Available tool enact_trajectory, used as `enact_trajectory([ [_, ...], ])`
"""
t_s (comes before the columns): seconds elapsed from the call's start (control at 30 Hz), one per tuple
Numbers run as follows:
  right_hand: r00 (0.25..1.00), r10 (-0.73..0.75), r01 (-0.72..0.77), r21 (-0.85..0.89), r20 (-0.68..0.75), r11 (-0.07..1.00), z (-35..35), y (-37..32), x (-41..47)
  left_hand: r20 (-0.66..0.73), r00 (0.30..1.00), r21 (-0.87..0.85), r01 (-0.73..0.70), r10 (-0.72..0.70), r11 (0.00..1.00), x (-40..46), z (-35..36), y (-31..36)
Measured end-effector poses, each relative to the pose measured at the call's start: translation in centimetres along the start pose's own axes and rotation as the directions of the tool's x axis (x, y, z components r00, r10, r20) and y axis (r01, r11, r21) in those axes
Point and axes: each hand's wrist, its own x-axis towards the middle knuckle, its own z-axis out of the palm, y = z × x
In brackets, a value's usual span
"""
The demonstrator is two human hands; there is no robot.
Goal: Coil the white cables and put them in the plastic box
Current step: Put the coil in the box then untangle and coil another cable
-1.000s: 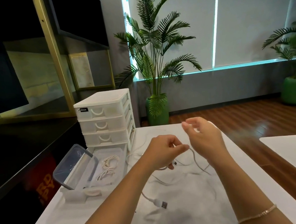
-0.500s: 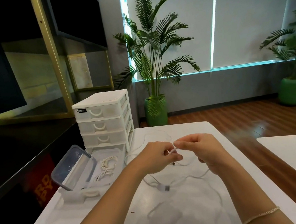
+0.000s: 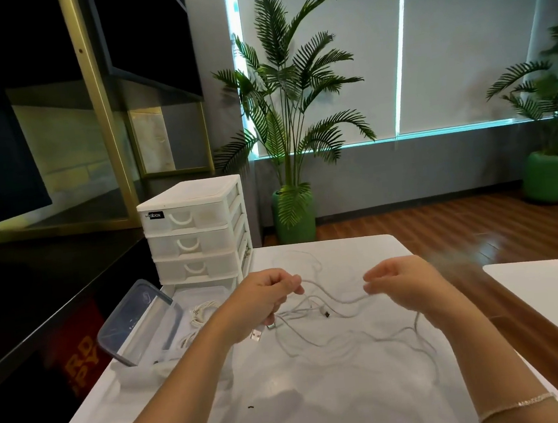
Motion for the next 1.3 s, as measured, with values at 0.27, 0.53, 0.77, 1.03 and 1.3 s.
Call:
enact_trajectory([
  [0.27, 0.978, -0.134, 0.129, 0.040, 0.159, 0.991, 3.2, -3.2, -0.6, 0.017, 0.995, 0.239, -0.097, 0.095, 0.966, -0.2, 3.3, 2.5],
  [0.53, 0.942, -0.046, -0.057, 0.293, 0.333, 0.954, 2.1, -1.9, -1.5, 0.094, 0.991, 0.112, 0.080, -0.091, 0.990, -0.3, 2.4, 1.9],
  [0.77, 0.927, -0.038, -0.103, 0.351, 0.373, 0.930, 1.8, -1.8, -0.9, 0.289, 0.955, -0.664, 0.250, -0.066, 0.705, 0.2, 2.8, 1.3],
  [1.03, 0.936, 0.025, -0.123, 0.262, 0.350, 0.957, 2.9, -2.1, -0.2, 0.231, 0.972, -0.913, 0.233, -0.047, 0.334, 1.2, 4.3, 0.2],
  [1.3, 0.938, 0.067, -0.110, 0.110, 0.340, 0.988, 5.4, -1.7, 0.7, 0.221, 0.961, -0.962, 0.242, -0.164, 0.123, 2.7, 4.8, -1.3],
])
